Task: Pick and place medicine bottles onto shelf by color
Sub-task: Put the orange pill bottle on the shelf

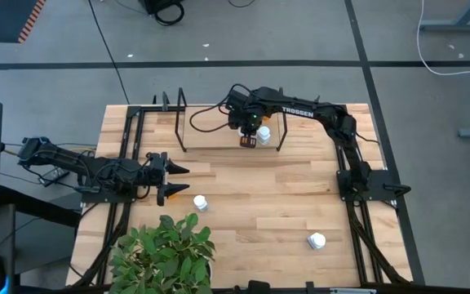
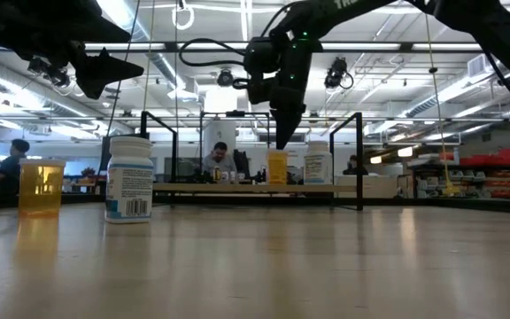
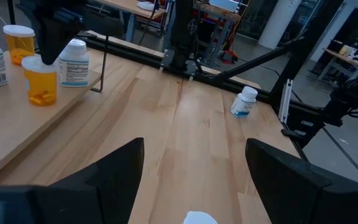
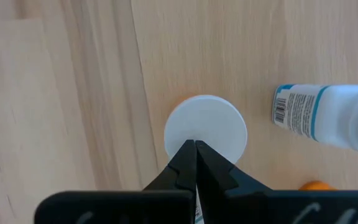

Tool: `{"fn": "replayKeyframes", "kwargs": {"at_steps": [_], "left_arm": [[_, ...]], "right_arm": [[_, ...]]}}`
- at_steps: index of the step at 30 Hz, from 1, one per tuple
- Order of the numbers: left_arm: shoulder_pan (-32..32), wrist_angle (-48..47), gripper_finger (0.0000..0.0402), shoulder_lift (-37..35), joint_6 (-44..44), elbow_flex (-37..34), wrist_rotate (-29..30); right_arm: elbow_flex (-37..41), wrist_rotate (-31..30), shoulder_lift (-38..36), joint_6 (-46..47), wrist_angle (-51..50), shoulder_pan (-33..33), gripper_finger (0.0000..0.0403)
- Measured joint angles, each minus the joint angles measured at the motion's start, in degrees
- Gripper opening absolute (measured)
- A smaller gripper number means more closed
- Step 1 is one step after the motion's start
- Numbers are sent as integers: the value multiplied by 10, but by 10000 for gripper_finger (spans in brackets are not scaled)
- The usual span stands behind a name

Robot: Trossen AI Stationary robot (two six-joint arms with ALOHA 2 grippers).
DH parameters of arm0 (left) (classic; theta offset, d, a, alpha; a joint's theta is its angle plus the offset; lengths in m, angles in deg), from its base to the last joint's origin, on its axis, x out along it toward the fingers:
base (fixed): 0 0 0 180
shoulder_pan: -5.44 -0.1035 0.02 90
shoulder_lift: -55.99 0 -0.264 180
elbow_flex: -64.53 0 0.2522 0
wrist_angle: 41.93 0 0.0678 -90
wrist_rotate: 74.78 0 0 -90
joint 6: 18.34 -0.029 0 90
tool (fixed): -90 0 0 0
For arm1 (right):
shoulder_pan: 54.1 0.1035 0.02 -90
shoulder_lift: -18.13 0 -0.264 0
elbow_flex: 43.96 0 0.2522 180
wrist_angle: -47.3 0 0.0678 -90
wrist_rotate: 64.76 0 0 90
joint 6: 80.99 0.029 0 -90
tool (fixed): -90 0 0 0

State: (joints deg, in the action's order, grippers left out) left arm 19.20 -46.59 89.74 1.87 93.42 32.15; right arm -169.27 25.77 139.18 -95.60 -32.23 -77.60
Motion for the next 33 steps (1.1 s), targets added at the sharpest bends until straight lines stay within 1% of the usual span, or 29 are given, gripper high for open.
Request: {"fn": "replayKeyframes", "kwargs": {"at_steps": [14, 24, 27, 33], "left_arm": [[0, 0, 286, 0, 0, 0, 0], [0, 0, 286, 0, 1, 0, 0], [0, 0, 286, 0, 2, 0, 0], [0, 0, 286, 0, 2, 0, 0]], "right_arm": [[-71, 0, 5, 3, -18, 4, 6], [-56, 1, 4, 7, 4, 4, 6], [-34, 11, 3, 9, 22, 4, 6], [-1, 12, 1, 10, 38, 0, 6]]}}
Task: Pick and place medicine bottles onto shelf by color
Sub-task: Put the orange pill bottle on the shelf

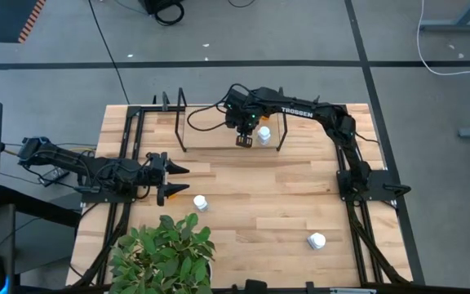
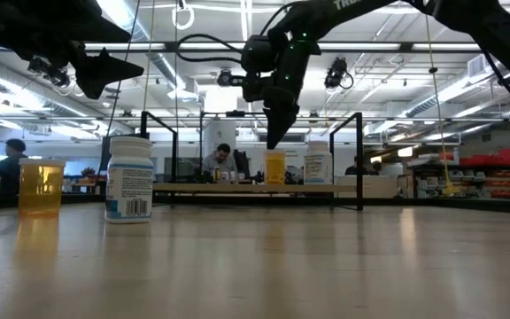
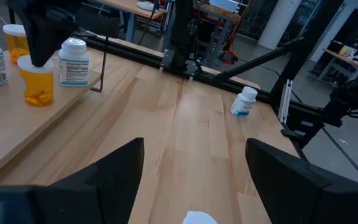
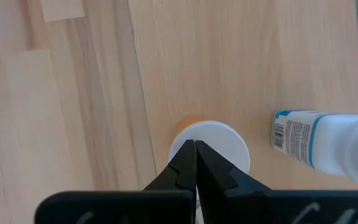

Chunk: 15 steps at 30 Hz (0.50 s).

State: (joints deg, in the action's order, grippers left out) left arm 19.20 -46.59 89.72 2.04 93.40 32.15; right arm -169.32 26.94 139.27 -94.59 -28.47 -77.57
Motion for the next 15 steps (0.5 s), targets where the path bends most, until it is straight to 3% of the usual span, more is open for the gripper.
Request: {"fn": "replayKeyframes", "kwargs": {"at_steps": [15], "left_arm": [[0, 0, 286, 0, 0, 0, 0]], "right_arm": [[14, 34, -1, 14, 17, -16, 6]]}}
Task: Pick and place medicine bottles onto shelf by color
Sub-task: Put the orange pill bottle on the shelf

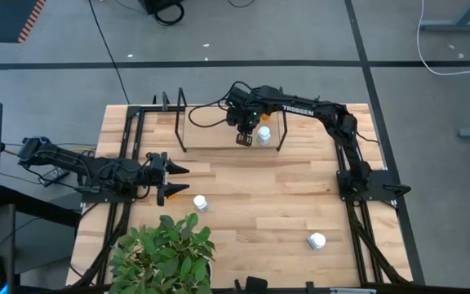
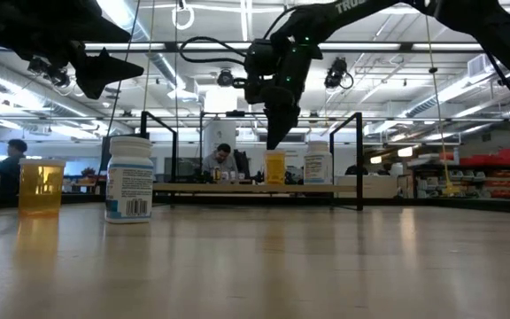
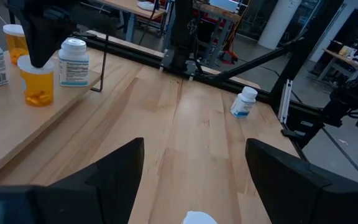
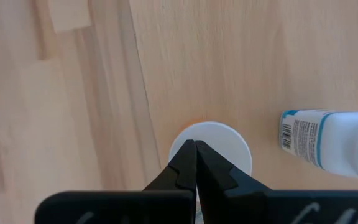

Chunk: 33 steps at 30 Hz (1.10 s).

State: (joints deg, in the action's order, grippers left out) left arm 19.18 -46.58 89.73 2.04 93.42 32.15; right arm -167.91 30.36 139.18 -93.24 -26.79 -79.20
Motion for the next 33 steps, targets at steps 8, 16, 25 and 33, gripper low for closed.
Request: {"fn": "replayKeyframes", "kwargs": {"at_steps": [8, 16, 25, 33], "left_arm": [[0, 0, 286, 0, 0, 0, 0], [0, 0, 286, 0, 0, 0, 0], [0, 0, 286, 0, 0, 0, 0], [0, 0, 286, 0, 1, 0, 0]], "right_arm": [[1, 94, 2, 43, 7, -36, 6], [1, 91, 3, 46, 6, -43, 6], [1, 96, 3, 69, 5, -43, 6], [57, 134, -3, 94, 36, -49, 6]]}}
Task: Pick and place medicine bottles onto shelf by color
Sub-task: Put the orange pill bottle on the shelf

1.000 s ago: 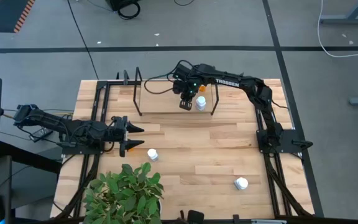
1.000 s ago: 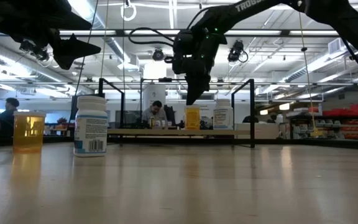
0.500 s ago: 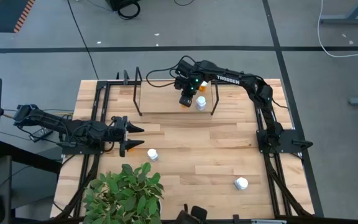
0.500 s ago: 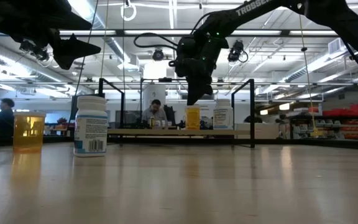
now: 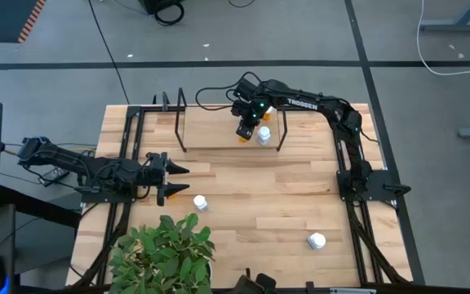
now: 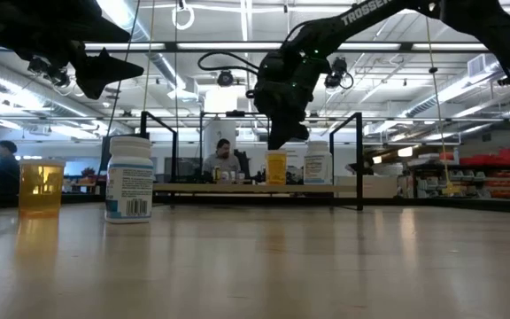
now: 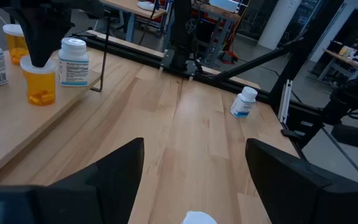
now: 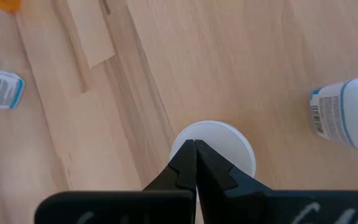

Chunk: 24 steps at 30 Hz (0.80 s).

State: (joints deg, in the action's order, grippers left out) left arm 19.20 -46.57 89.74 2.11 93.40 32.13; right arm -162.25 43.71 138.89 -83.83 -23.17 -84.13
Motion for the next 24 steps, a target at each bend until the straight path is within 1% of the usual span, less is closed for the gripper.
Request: {"fn": "replayKeyframes", "kwargs": {"at_steps": [3, 11, 18, 24], "left_arm": [[0, 0, 286, 0, 0, 0, 0], [0, 0, 286, 0, 0, 0, 0], [0, 0, 286, 0, 0, 0, 0], [0, 0, 286, 0, 0, 0, 0]], "right_arm": [[13, 9, -1, -2, 10, -1, 6], [-18, 11, 5, -2, 2, 1, 6], [-19, 12, 5, 0, 3, 4, 6], [-17, 5, -12, 0, -4, 7, 6]]}}
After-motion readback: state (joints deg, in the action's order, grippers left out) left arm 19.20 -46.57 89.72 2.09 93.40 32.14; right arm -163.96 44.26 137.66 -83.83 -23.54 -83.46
